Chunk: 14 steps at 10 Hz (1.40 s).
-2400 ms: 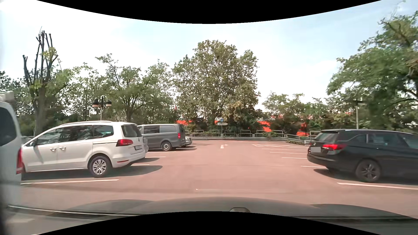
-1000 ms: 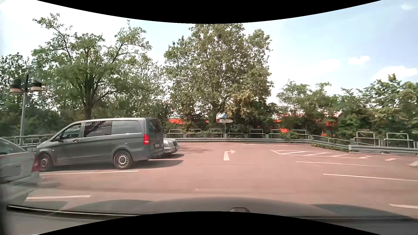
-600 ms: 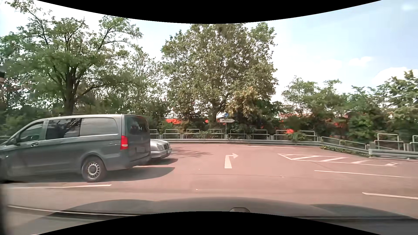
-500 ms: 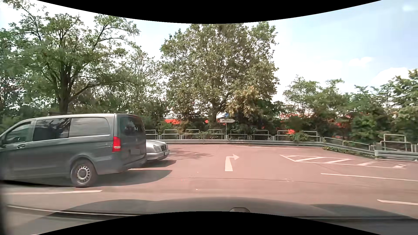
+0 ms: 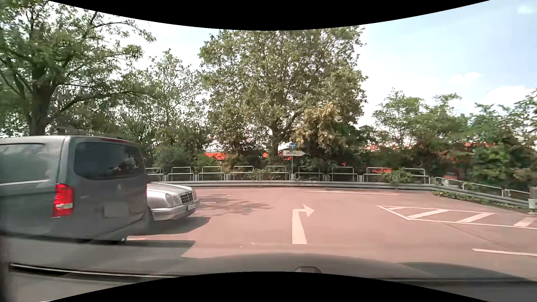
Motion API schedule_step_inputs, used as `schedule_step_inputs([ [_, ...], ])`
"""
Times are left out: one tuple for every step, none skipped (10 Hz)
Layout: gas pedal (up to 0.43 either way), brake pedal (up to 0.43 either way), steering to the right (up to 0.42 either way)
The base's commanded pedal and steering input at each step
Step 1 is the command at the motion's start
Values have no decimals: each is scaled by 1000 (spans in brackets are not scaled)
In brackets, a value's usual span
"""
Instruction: Follow the waypoints while adhering to traffic rules and regulations
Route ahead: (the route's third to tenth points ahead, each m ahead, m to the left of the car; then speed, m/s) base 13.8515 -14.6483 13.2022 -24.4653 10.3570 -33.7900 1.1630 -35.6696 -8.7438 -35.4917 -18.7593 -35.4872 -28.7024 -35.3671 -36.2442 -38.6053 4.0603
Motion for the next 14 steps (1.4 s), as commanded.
schedule_step_inputs([
  [0,0,-11],
  [0,0,-11],
  [0,0,-9],
  [0,0,-5],
  [0,0,-4],
  [0,0,-3],
  [0,12,2],
  [0,55,15],
  [0,85,30],
  [0,98,46],
  [0,104,66],
  [0,104,92],
  [0,104,116],
  [0,104,139],
])
